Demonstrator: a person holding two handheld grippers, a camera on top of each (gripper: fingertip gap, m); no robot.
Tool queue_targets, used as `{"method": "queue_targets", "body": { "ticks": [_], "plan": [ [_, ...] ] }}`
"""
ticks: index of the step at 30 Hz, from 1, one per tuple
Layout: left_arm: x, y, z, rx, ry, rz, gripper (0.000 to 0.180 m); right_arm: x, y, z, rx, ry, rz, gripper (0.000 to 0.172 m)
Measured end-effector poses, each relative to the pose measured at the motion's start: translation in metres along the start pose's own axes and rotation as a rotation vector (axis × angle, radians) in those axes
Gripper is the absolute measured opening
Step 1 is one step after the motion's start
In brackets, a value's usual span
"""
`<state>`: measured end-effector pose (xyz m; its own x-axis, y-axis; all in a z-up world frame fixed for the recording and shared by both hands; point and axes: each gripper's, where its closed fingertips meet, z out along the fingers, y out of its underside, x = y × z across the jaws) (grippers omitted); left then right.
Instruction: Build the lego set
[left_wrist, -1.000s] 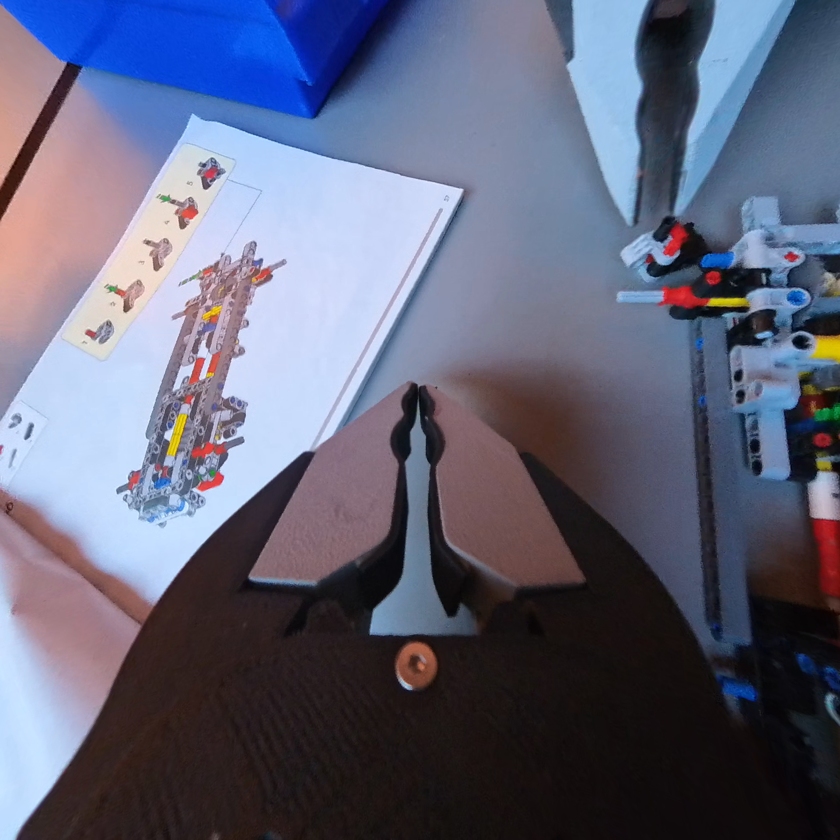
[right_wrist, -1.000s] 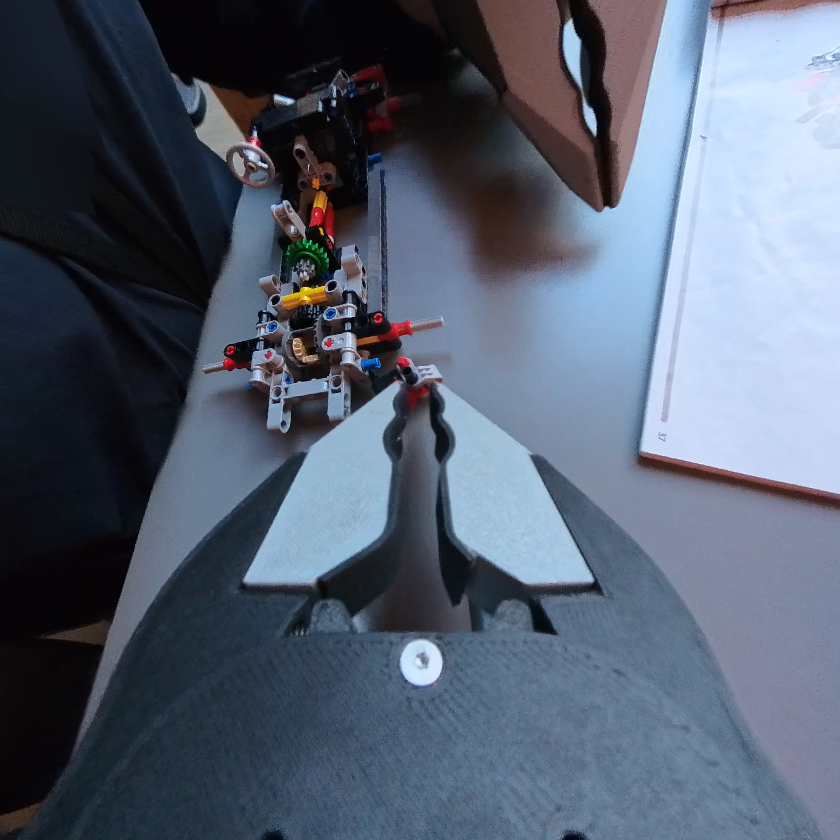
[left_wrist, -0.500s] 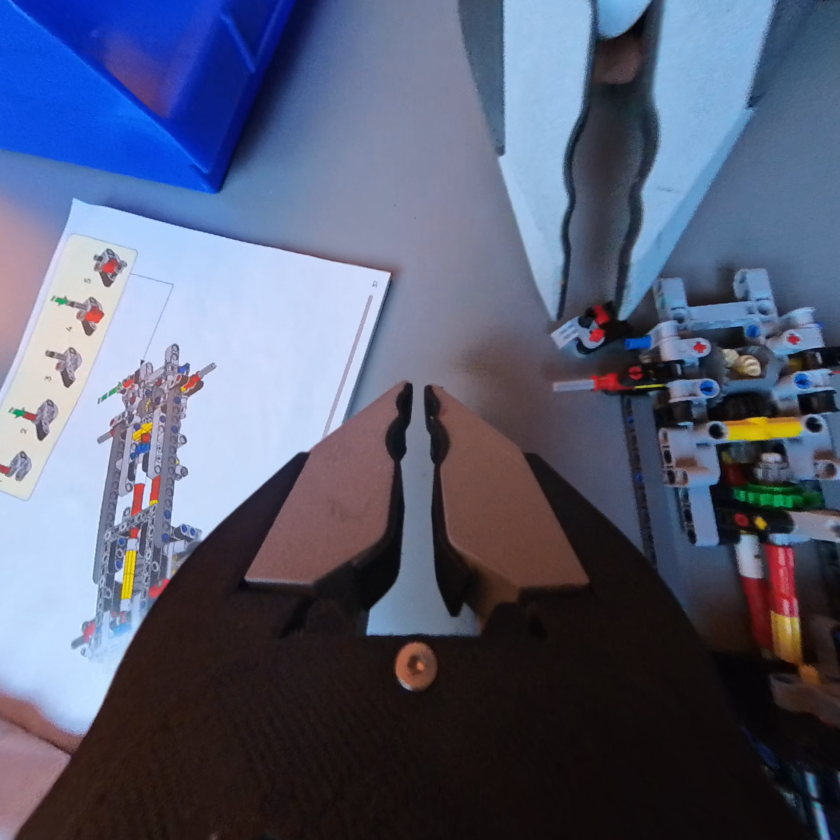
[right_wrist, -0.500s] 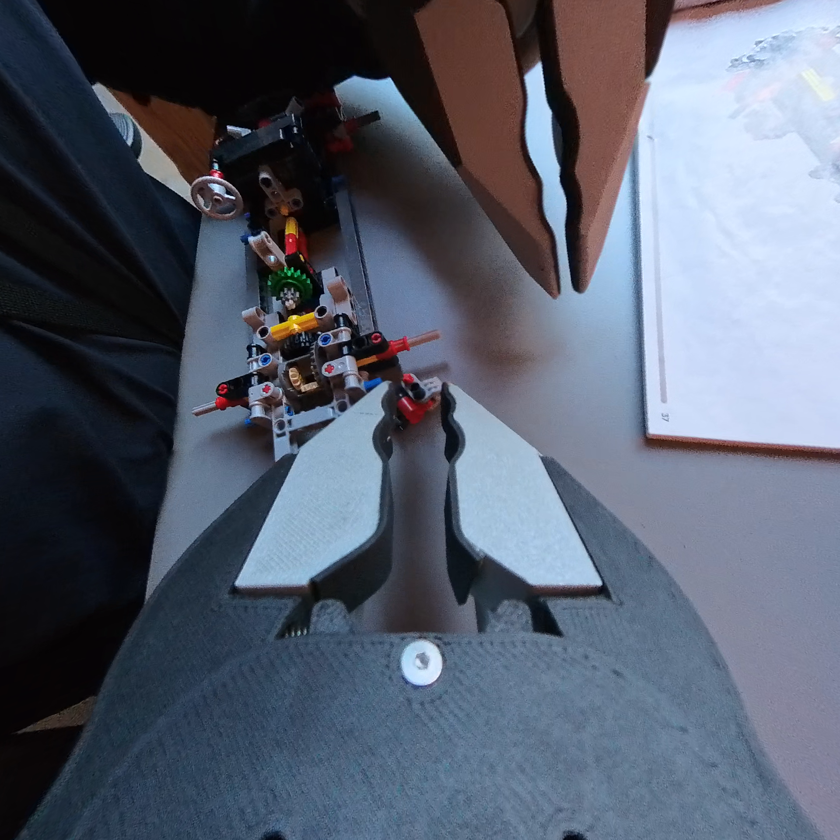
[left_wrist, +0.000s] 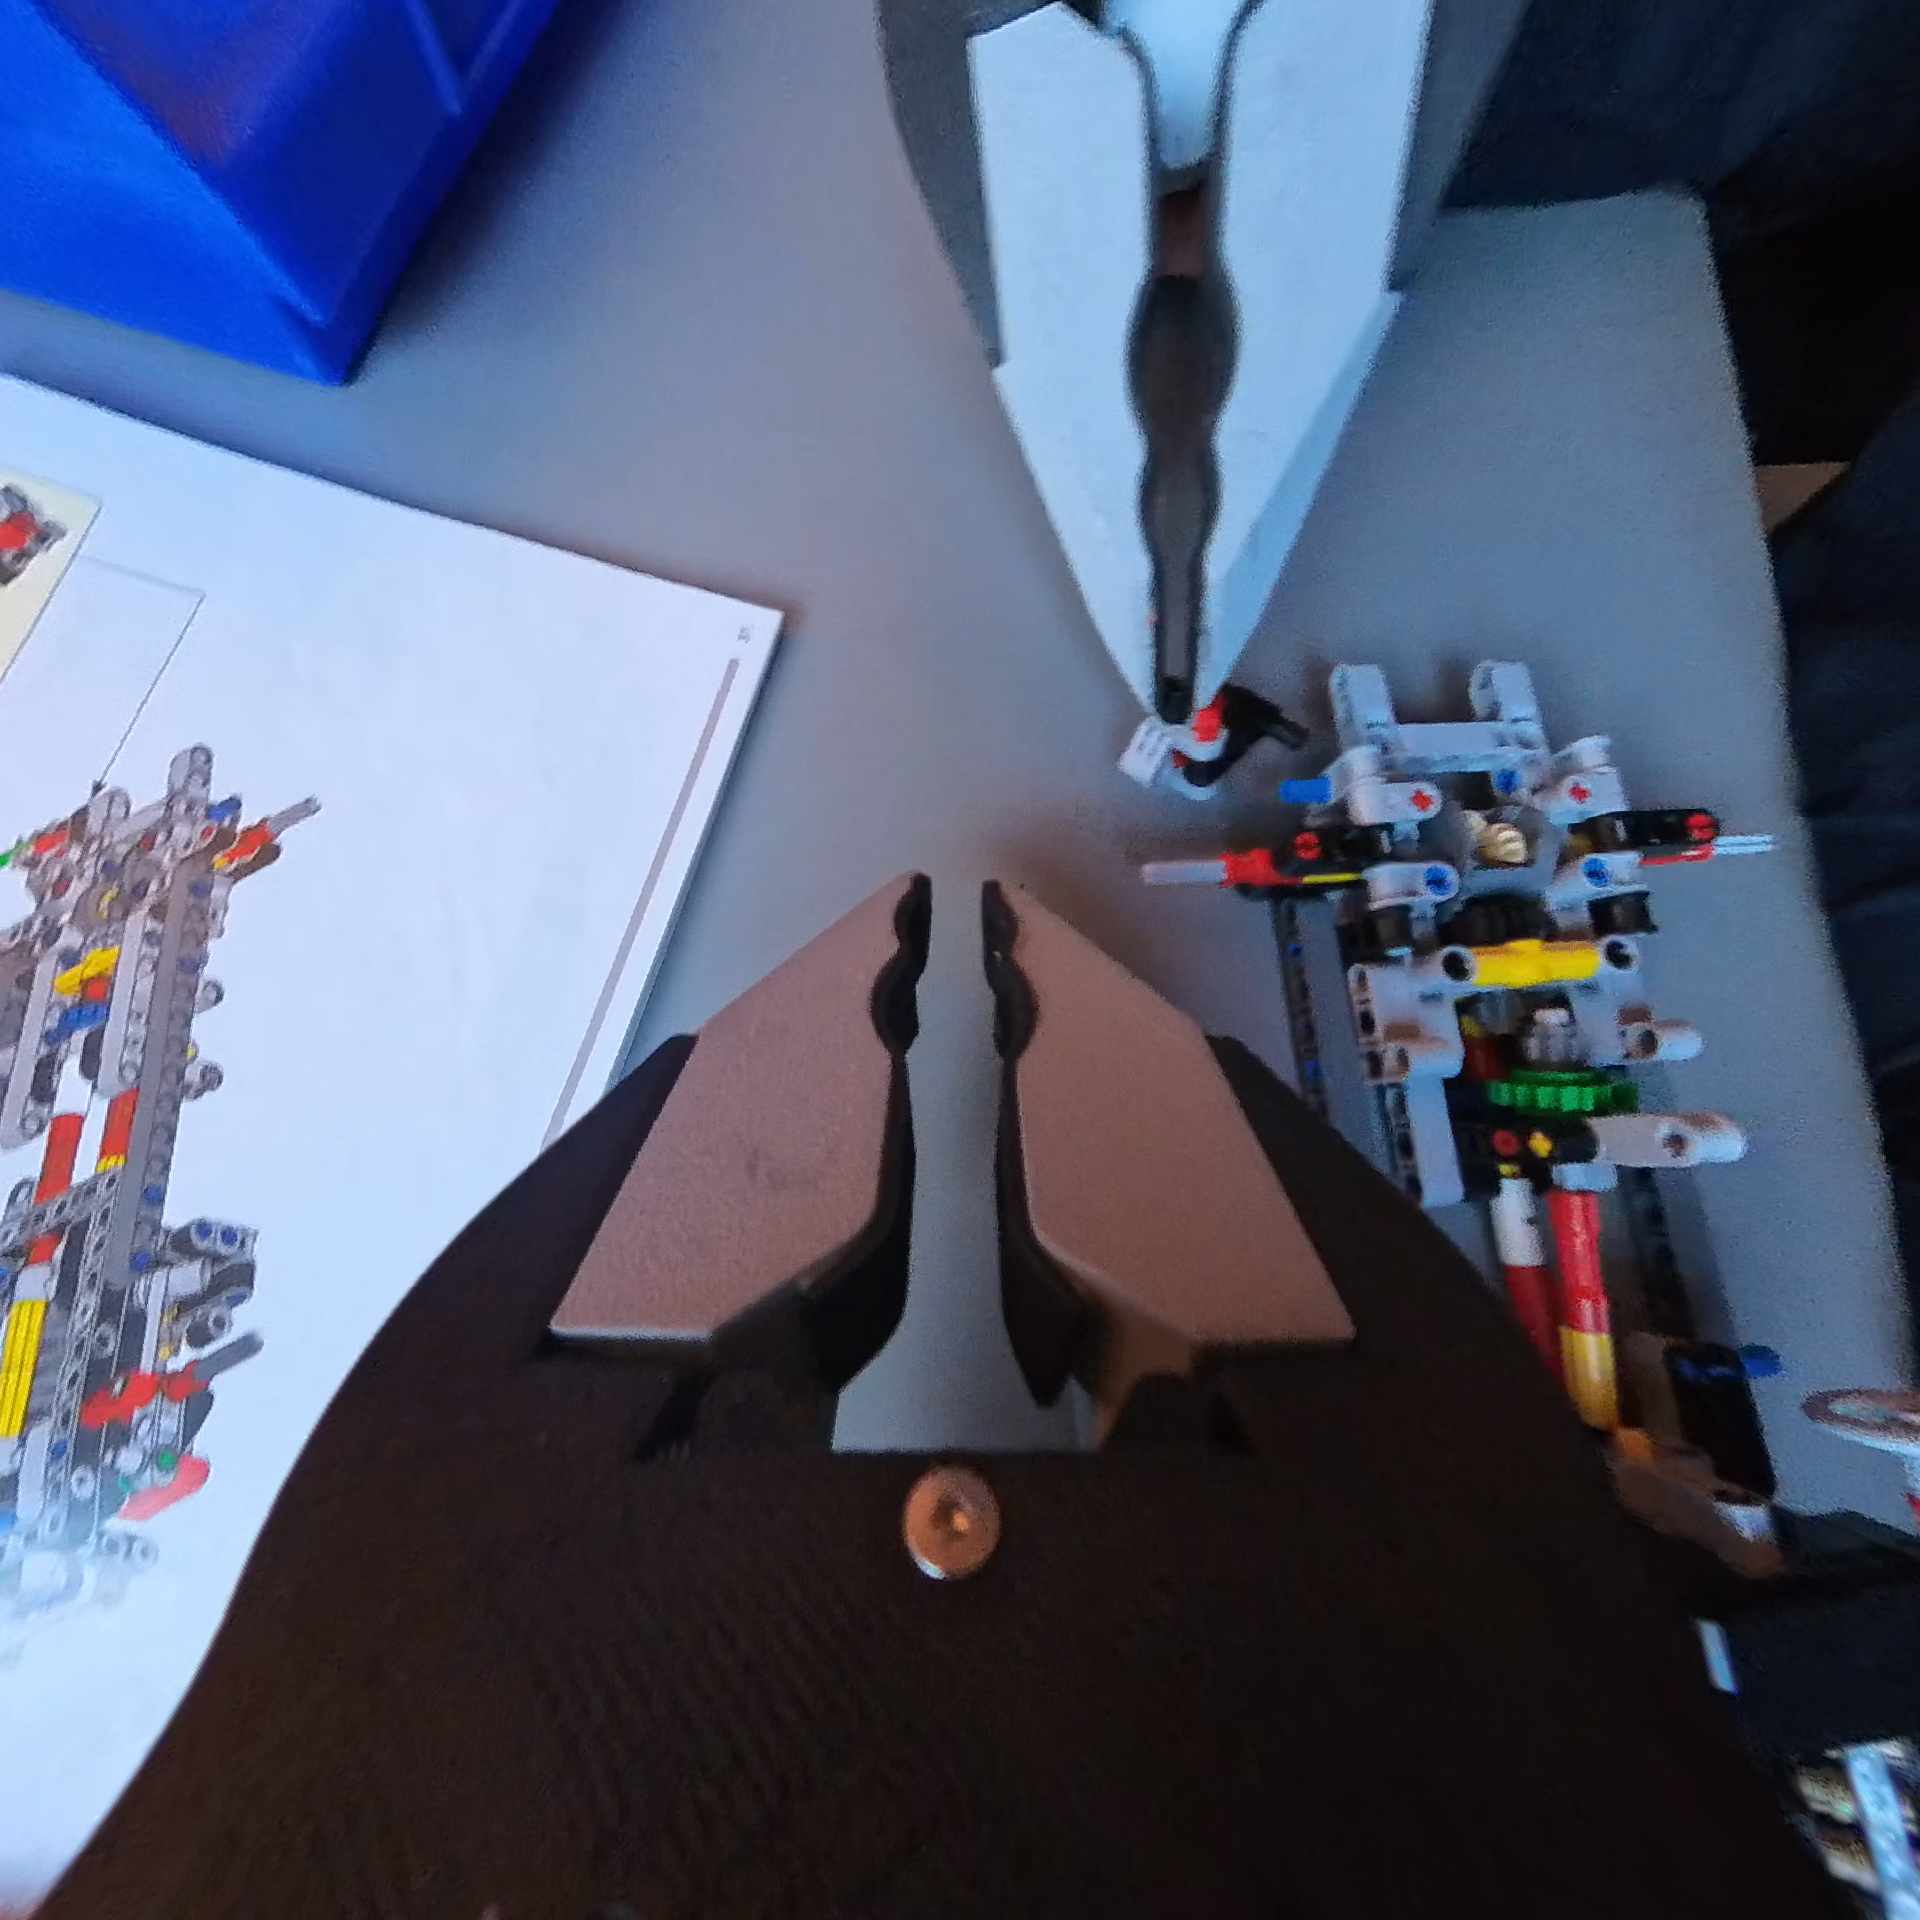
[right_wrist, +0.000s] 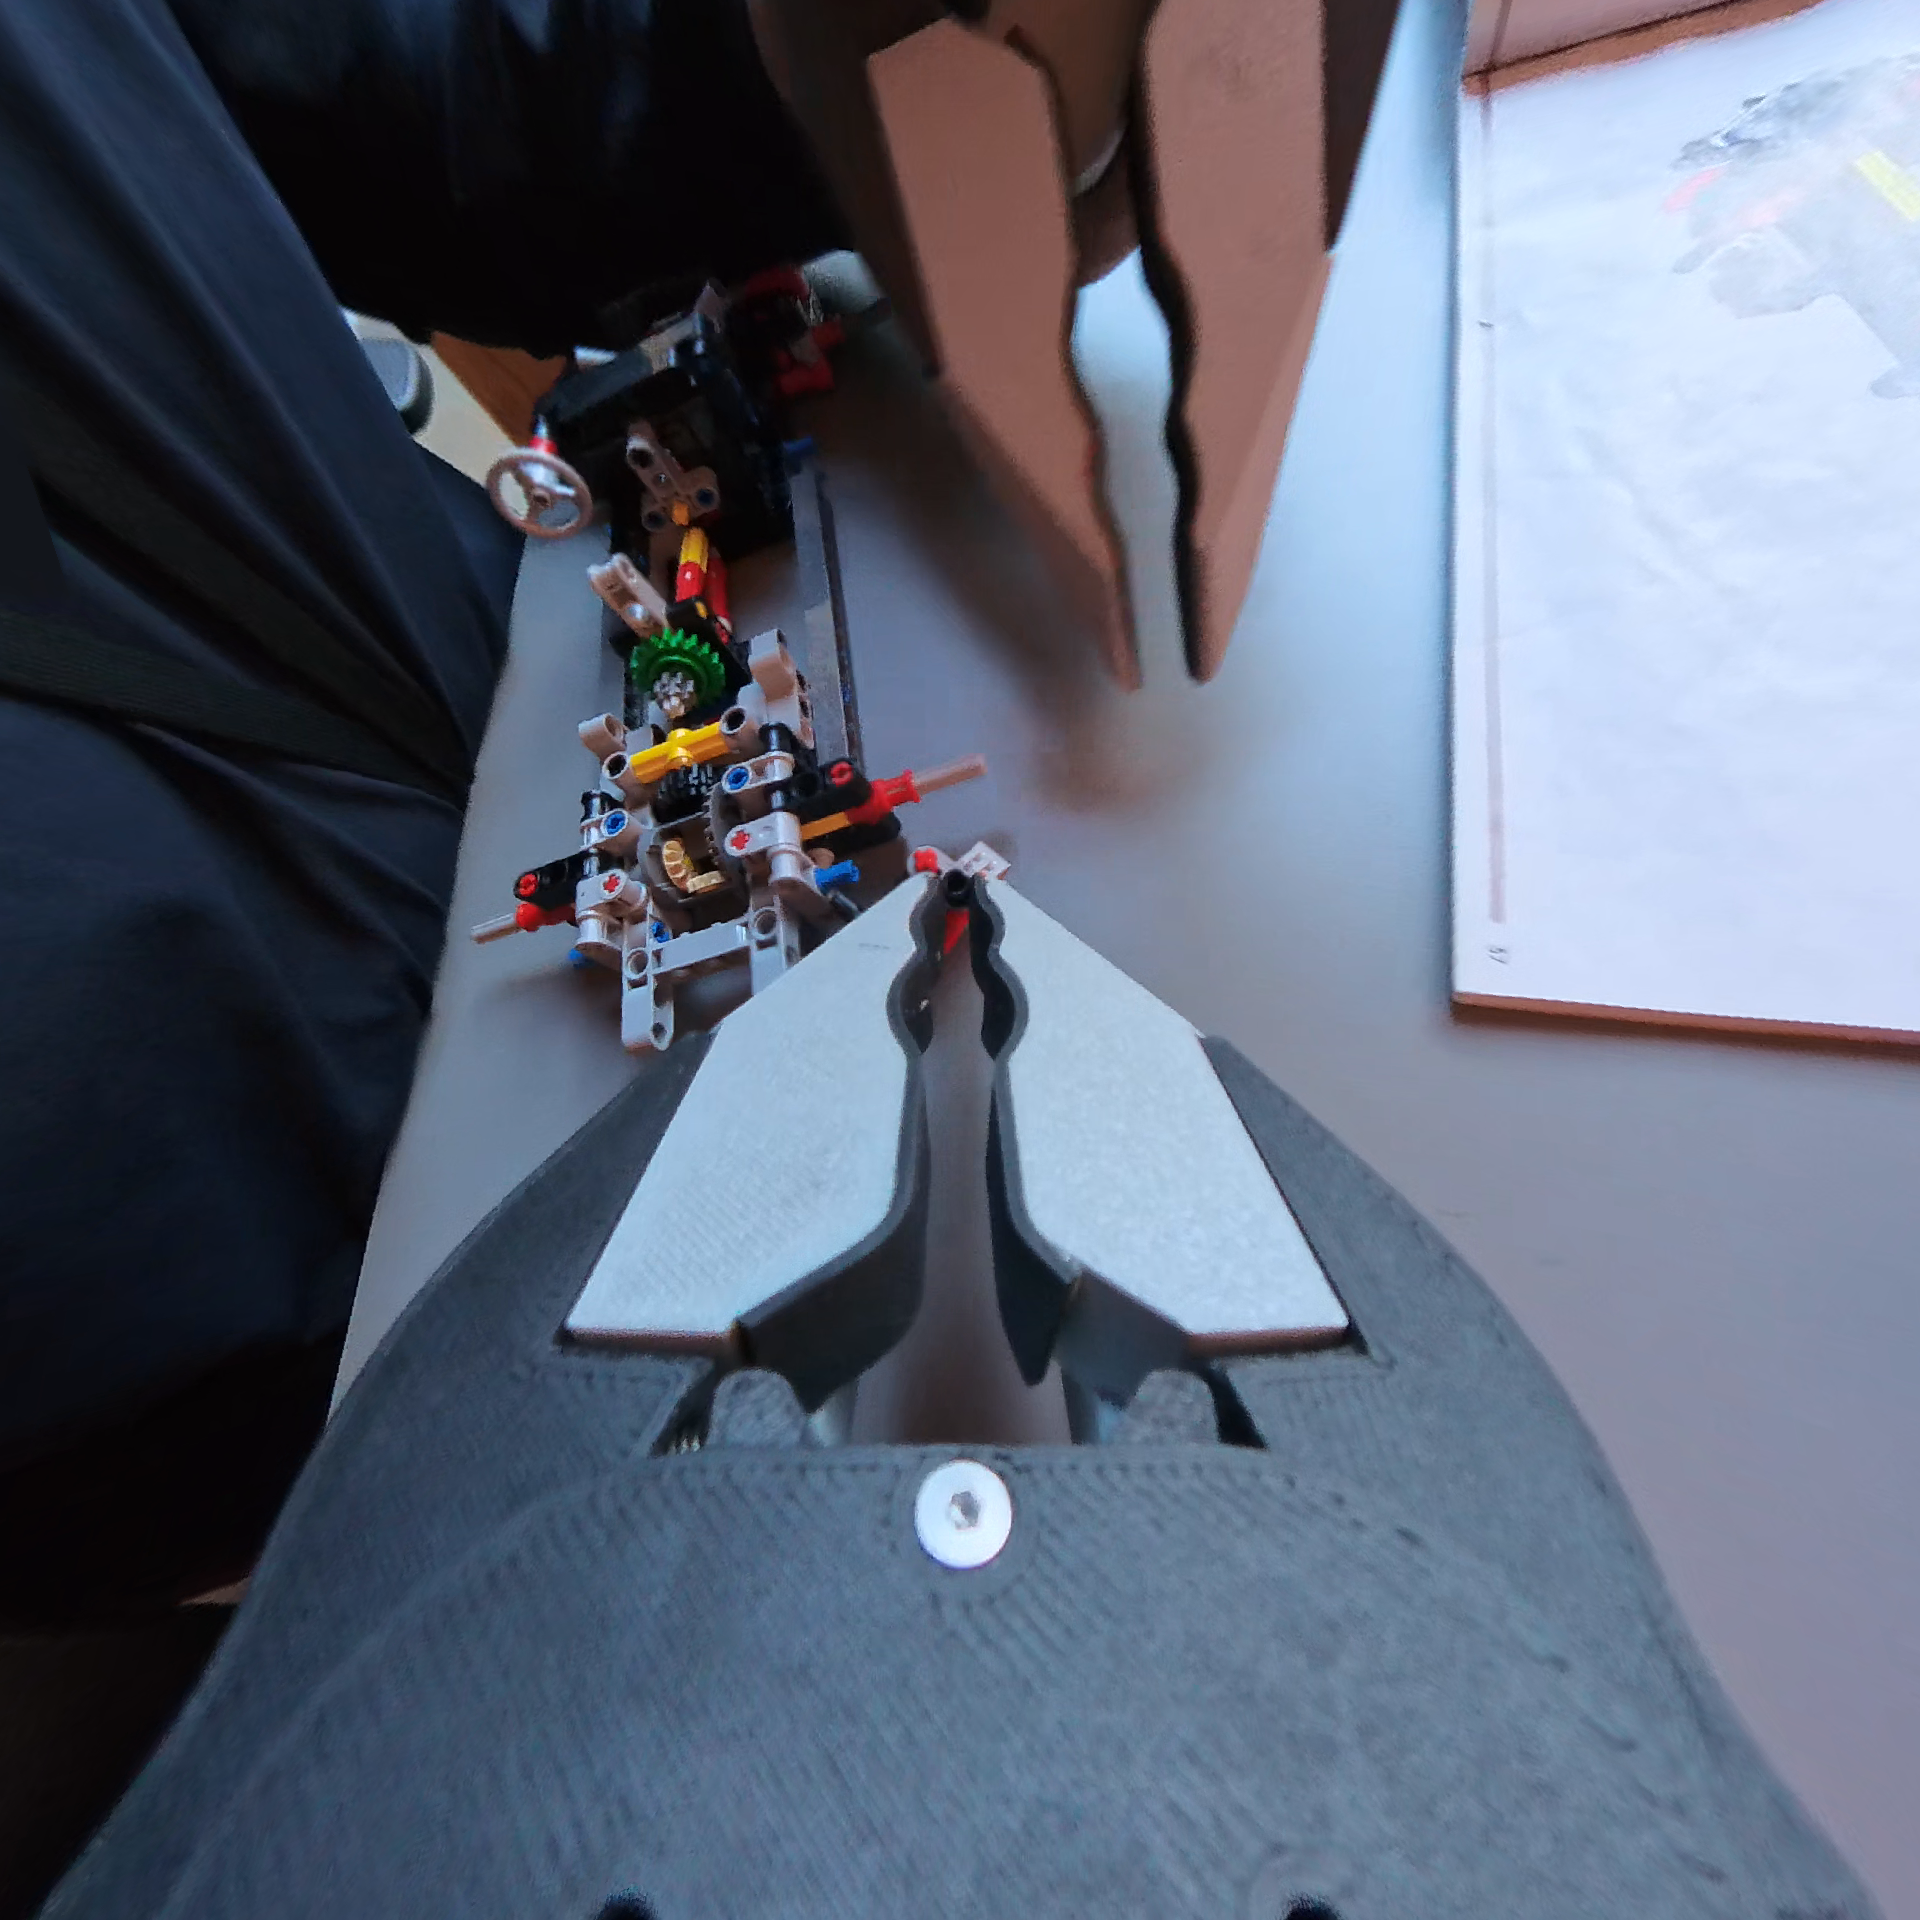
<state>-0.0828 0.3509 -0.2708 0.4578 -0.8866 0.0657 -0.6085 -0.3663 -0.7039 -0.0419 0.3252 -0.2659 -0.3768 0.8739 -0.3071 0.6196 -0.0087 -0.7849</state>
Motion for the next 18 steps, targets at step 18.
{"method": "queue_targets", "body": {
  "ticks": [18],
  "plan": [
    [0.041, -0.013, 0.007, -0.014, 0.296, 0.016, 0.018, -0.018, 0.003, -0.003, -0.134, -0.082, -0.428, 0.001]
  ]
}}
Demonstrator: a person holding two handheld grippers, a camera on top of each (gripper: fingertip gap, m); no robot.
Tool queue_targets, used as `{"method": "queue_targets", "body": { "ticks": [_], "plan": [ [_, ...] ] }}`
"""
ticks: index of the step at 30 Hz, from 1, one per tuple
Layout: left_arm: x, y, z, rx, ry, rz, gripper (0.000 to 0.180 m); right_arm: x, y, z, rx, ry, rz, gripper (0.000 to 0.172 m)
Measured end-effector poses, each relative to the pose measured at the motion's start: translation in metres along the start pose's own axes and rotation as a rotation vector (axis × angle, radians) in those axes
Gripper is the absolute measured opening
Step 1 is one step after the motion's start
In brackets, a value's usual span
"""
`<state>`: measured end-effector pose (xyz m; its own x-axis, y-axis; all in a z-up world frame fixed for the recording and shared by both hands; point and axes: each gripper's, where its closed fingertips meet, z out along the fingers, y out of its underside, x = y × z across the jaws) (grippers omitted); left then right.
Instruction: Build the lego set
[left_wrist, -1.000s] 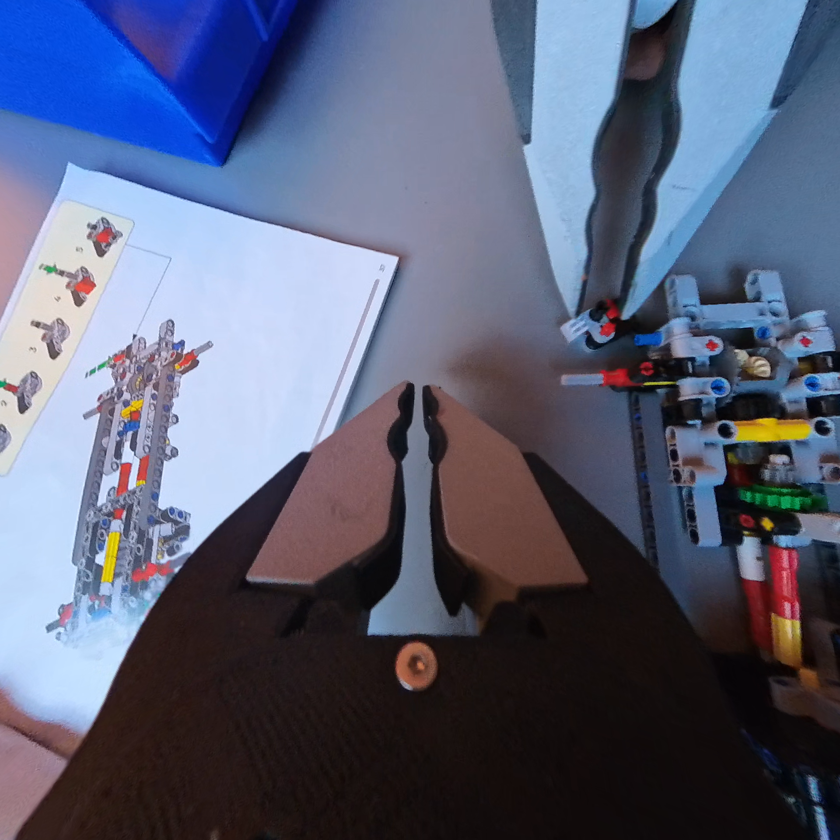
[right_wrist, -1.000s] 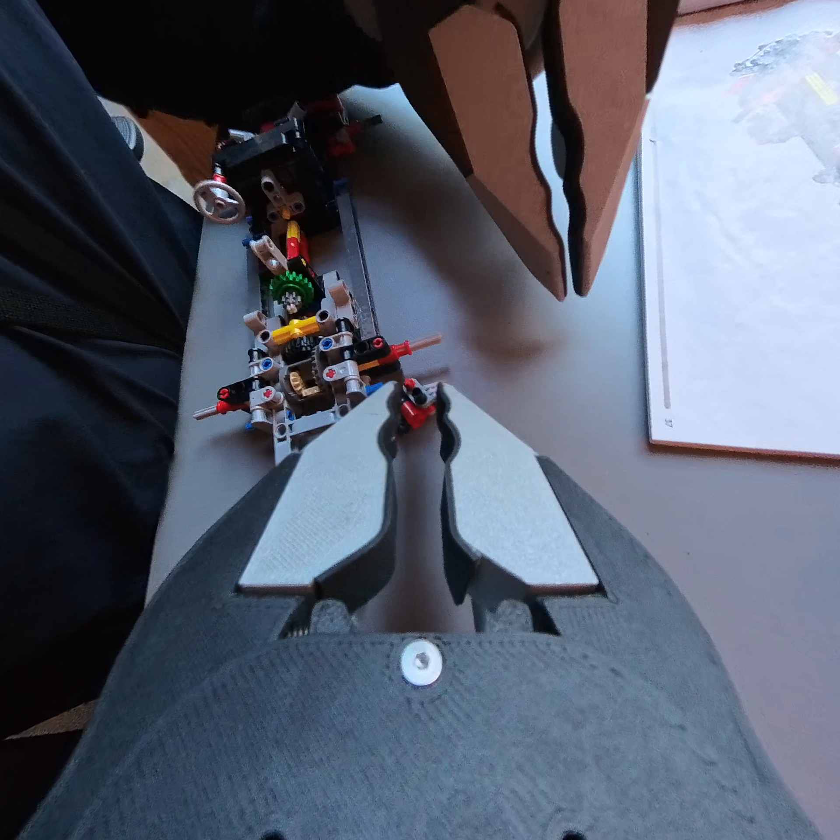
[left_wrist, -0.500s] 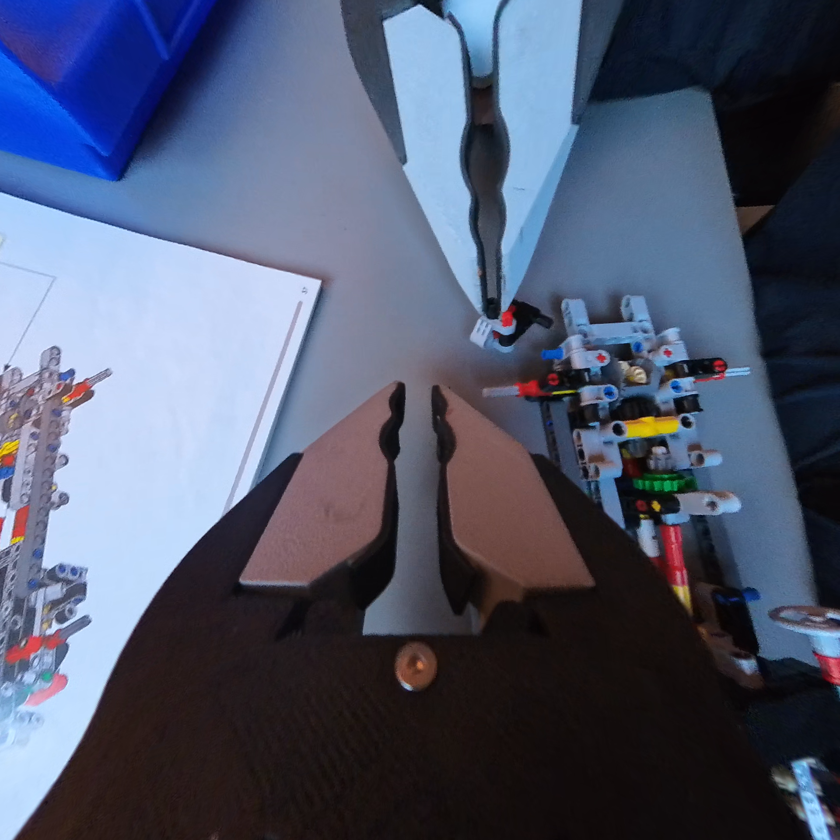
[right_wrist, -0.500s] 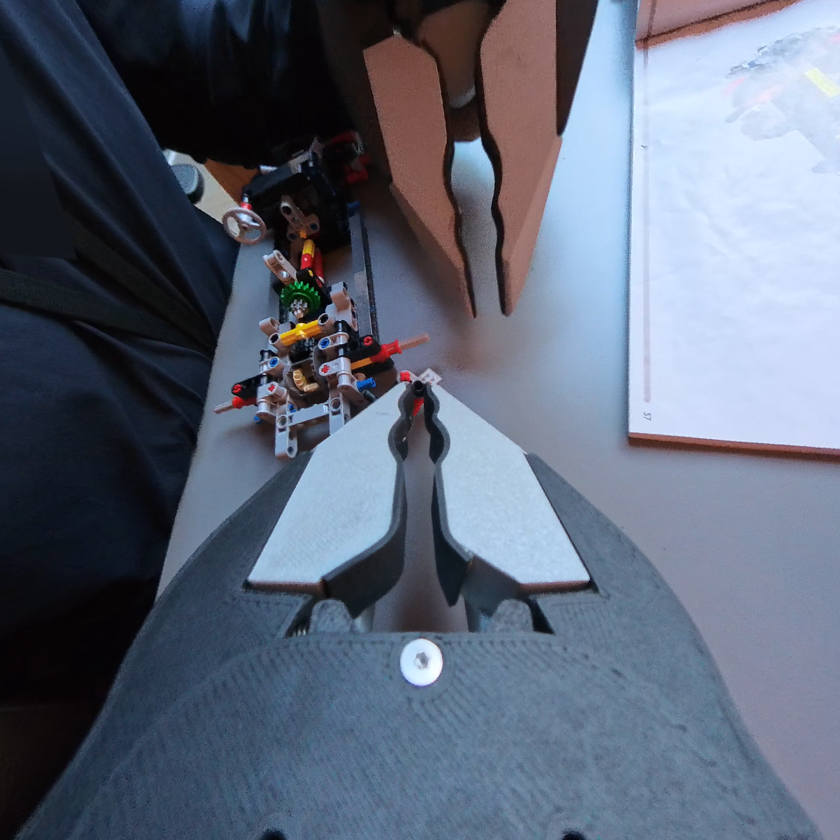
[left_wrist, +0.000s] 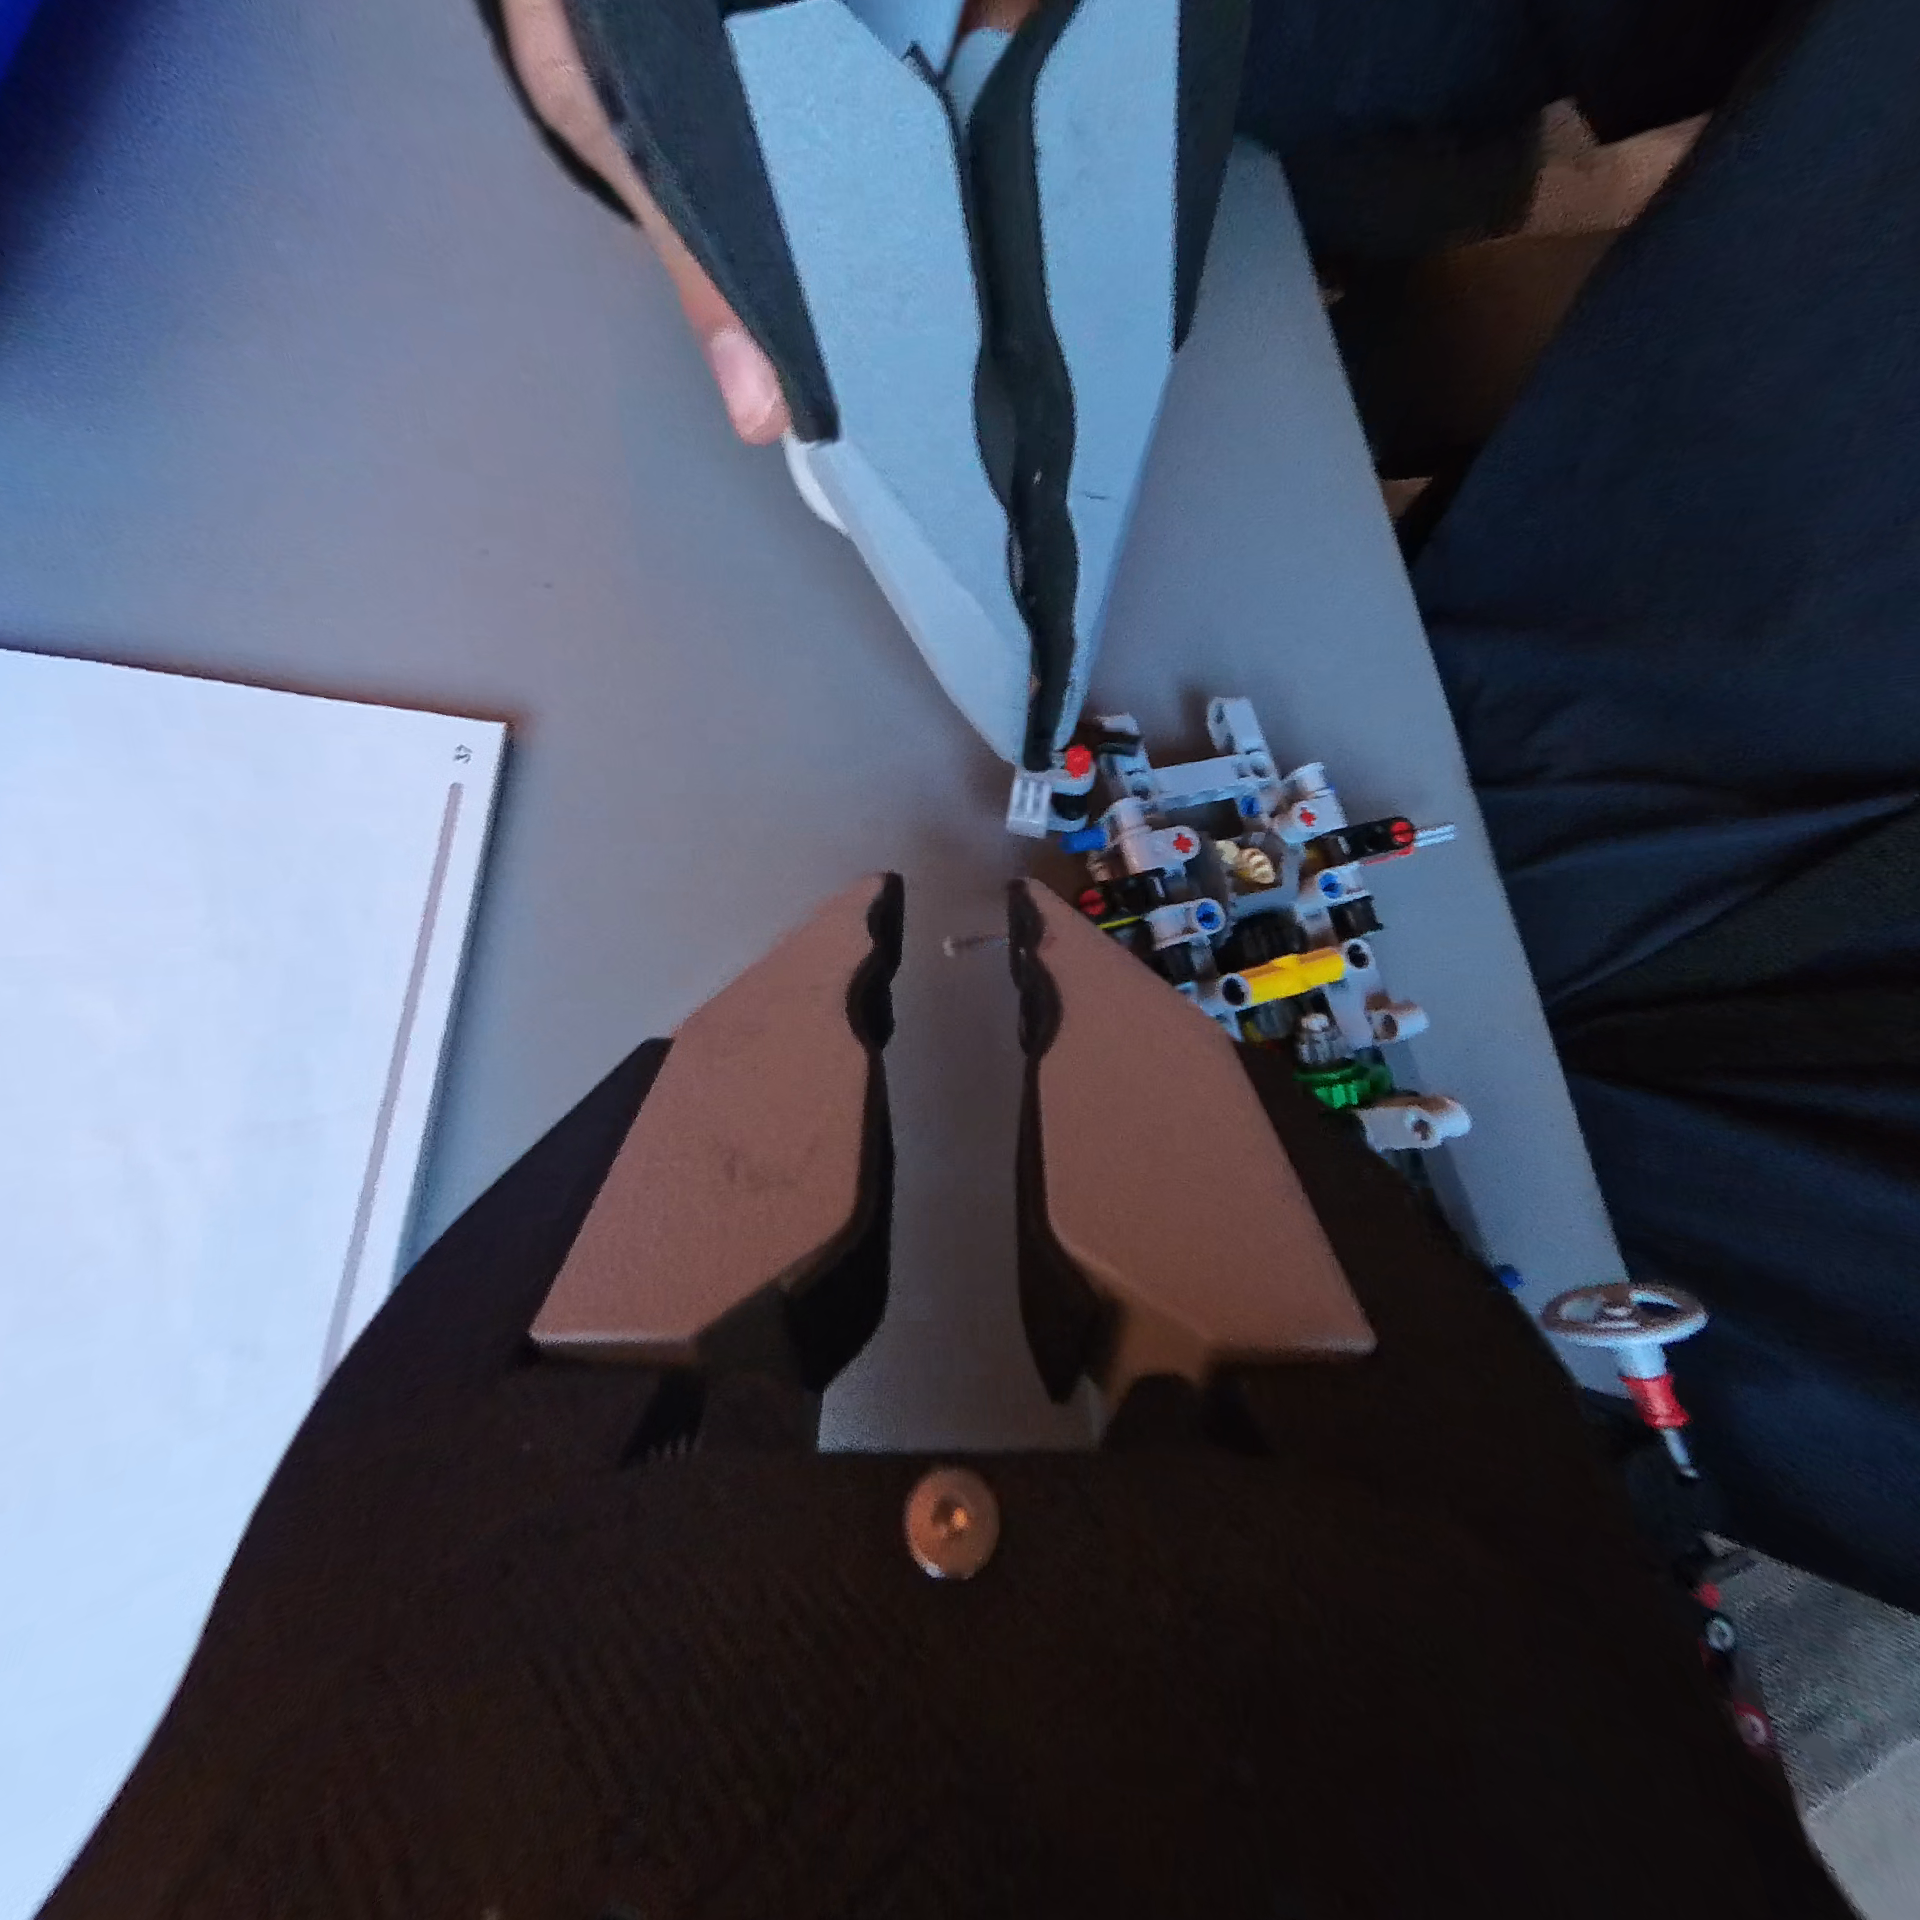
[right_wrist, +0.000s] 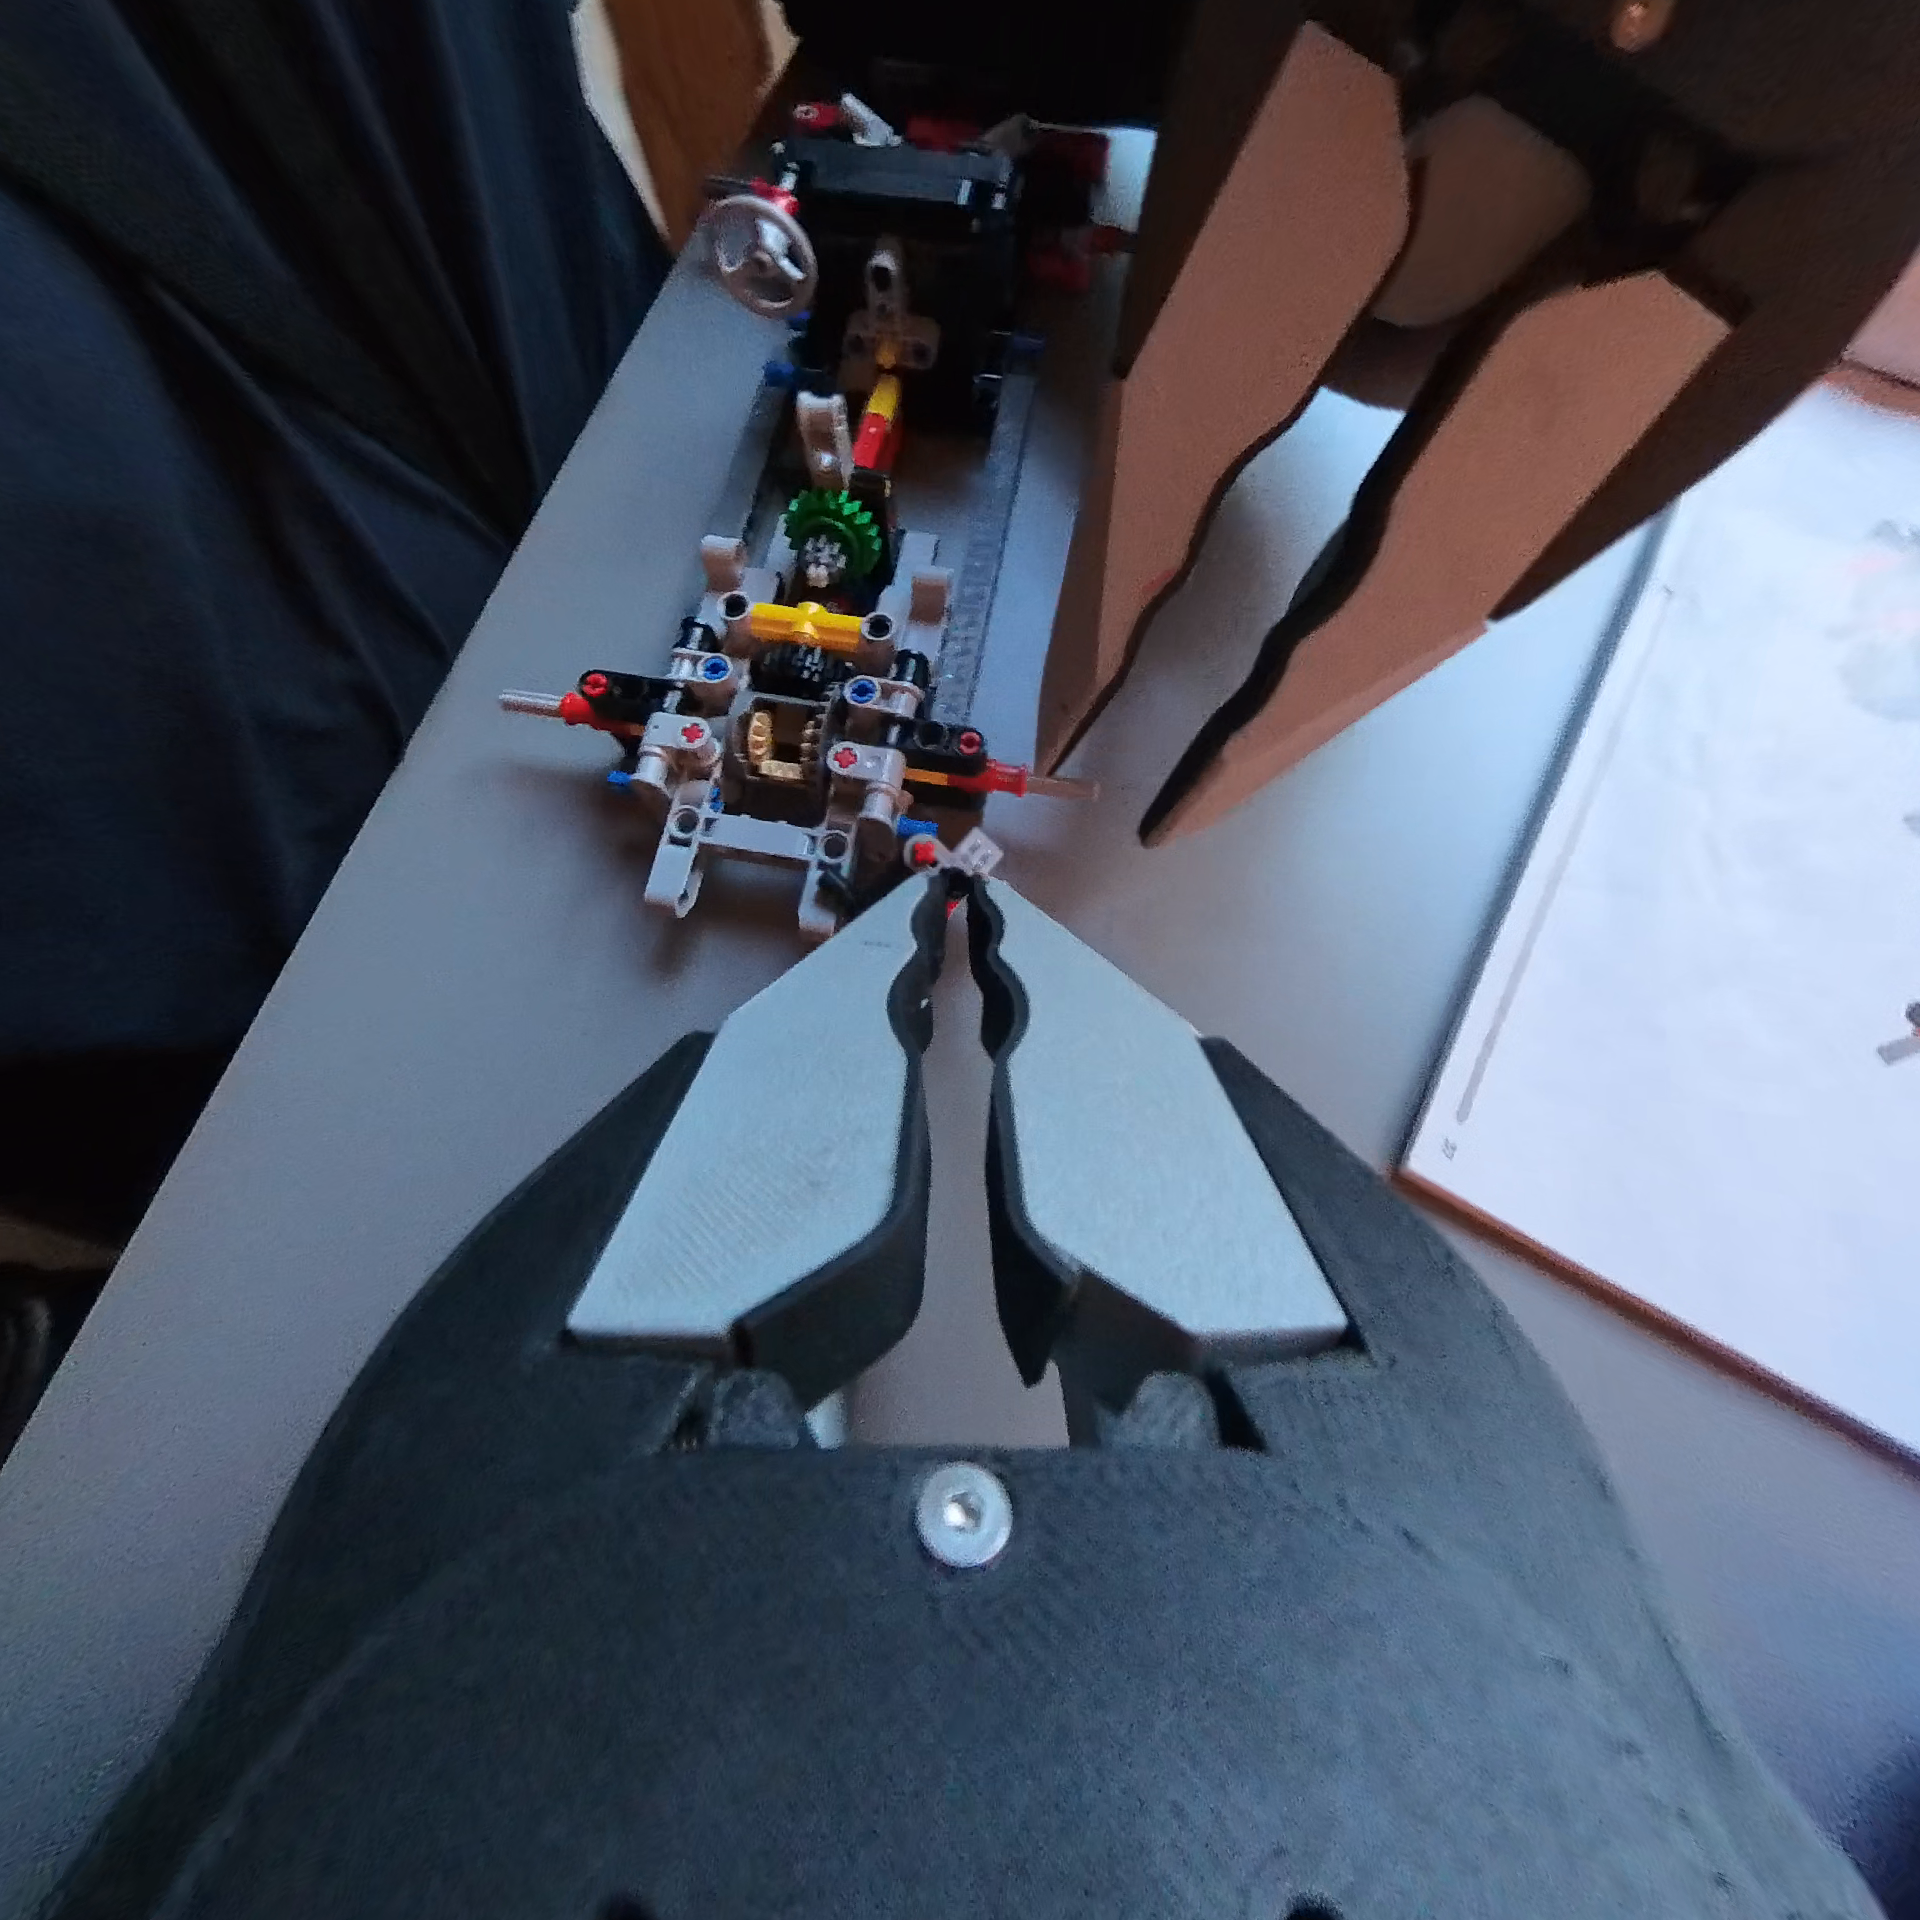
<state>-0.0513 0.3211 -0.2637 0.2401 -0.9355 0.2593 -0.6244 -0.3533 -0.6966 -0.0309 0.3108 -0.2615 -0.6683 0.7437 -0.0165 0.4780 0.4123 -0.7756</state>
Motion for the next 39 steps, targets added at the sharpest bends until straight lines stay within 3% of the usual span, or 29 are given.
{"method": "queue_targets", "body": {
  "ticks": [5, 11, 20, 26, 31, 39],
  "plan": [
    [0.011, 0.002, 0.007, -0.011, 0.115, -0.055, 0.015, 0.002, 0.004, 0.002, -0.07, -0.107, -0.062, 0.001],
    [0.01, 0.0, 0.009, -0.012, 0.157, -0.063, 0.015, 0.004, 0.004, 0.01, -0.152, -0.162, -0.17, 0.0],
    [0.011, -0.002, 0.016, -0.085, 0.169, -0.066, 0.008, 0.007, -0.004, 0.003, -0.118, -0.11, -0.189, 0.0],
    [0.005, 0.002, 0.019, -0.111, 0.06, -0.112, 0.007, 0.014, 0.007, 0.005, -0.138, -0.057, -0.033, 0.003],
    [0.005, -0.007, 0.011, -0.018, -0.004, -0.188, 0.006, 0.01, 0.003, -0.002, -0.044, 0.003, 0.141, 0.023],
    [0.007, -0.007, 0.012, -0.029, -0.085, -0.205, 0.006, 0.008, 0.001, 0.003, -0.097, 0.085, 0.19, 0.013]
  ]
}}
